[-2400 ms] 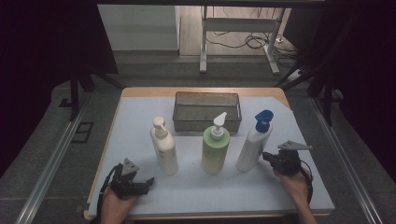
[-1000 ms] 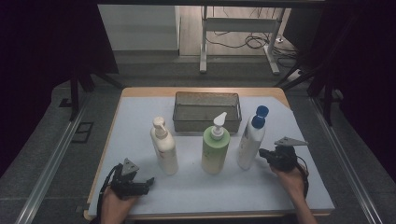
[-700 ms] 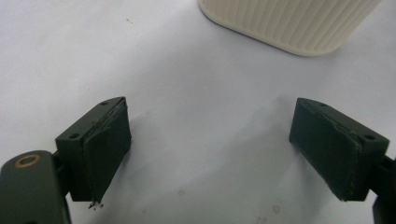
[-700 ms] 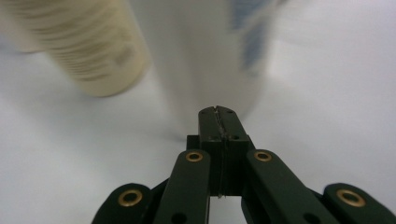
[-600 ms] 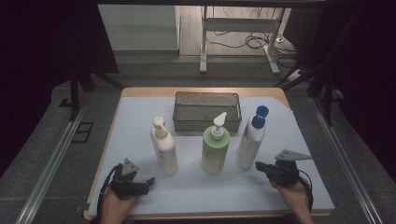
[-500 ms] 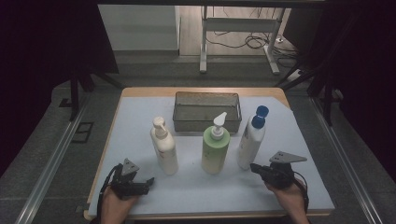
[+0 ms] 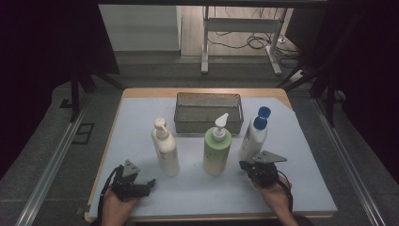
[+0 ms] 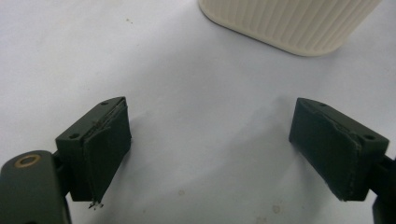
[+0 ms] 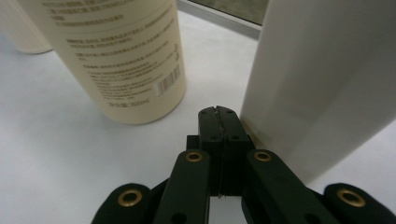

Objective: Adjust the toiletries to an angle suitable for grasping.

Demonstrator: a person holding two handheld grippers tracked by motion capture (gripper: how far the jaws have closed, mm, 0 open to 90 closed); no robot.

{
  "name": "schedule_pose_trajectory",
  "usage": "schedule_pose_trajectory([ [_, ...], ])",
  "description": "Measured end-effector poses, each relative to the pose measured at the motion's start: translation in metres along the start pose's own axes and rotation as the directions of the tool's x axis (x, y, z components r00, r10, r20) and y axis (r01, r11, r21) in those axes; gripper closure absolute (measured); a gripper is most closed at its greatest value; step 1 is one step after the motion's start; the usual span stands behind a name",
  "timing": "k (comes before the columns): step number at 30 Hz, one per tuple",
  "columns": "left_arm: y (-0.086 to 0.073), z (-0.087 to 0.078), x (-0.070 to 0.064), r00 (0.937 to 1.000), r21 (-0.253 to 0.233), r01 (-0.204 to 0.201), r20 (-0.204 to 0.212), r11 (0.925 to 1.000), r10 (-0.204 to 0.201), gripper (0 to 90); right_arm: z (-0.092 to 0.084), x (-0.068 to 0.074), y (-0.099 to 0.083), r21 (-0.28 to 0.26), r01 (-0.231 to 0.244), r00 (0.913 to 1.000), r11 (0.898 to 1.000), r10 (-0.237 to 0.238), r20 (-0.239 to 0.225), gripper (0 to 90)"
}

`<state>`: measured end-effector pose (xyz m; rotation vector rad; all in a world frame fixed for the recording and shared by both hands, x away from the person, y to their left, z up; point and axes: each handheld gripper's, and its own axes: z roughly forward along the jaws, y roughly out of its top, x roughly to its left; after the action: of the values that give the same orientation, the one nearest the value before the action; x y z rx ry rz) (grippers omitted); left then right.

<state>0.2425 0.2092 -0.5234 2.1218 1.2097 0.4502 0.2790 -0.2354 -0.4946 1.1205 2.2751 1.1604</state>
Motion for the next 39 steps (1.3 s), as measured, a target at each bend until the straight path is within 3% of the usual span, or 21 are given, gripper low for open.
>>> schedule_pose_trajectory([
  [8, 0.000, 0.000, 0.000, 1.0000, 0.000, 0.000, 0.000, 1.0000, 0.000, 12.7, -0.004, -0.003, -0.003, 0.010, 0.013, 0.9998, 1.000, -0.013, 0.014, 89.7],
  [29, 0.000, 0.000, 0.000, 1.0000, 0.000, 0.000, 0.000, 1.0000, 0.000, 12.7, -0.024, -0.036, -0.017, 0.034, -0.022, 0.9986, 0.999, 0.021, 0.048, 89.5],
  [39, 0.000, 0.000, 0.000, 1.0000, 0.000, 0.000, 0.000, 1.0000, 0.000, 12.8, -0.029, -0.032, -0.015, 0.022, -0.019, 0.9998, 1.000, 0.019, 0.000, 79.0],
])
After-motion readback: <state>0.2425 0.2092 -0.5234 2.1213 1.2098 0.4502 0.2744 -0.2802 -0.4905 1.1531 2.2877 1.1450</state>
